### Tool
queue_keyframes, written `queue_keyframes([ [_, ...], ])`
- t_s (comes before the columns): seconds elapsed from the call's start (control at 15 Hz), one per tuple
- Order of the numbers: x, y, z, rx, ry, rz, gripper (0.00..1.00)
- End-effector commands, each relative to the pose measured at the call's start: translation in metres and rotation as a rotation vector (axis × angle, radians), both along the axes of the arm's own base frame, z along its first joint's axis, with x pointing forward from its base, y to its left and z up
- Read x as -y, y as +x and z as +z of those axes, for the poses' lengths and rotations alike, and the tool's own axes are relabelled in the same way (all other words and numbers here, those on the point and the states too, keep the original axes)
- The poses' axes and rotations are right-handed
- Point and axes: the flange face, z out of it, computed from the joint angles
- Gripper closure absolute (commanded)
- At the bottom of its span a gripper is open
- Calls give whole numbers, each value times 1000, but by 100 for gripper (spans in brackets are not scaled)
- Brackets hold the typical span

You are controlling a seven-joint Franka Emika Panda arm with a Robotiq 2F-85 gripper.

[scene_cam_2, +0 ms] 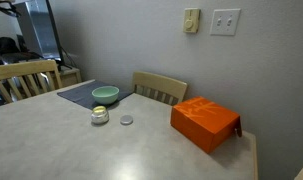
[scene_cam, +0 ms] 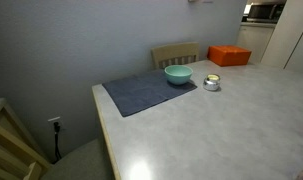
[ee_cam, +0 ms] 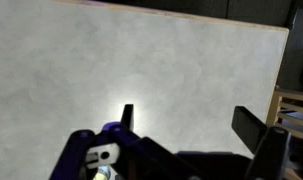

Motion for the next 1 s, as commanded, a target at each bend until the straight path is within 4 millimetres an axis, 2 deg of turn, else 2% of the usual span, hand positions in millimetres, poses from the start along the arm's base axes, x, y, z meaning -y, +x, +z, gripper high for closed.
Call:
queue_keyframes([
  [0.0, 0, 0, 0, -1, 0, 0, 0],
  [0.27, 18, 17, 10, 53, 6, 2, 0],
  [0.53, 57, 36, 41, 97, 39, 6, 0],
  [0.6, 40, 24, 31, 92, 28, -11, 0],
  [0.67, 47, 27, 37, 104, 33, -17, 0],
  [0.87, 42, 26, 35, 101, 28, -11, 0],
  [0.93, 42, 31, 34, 138, 22, -24, 0],
])
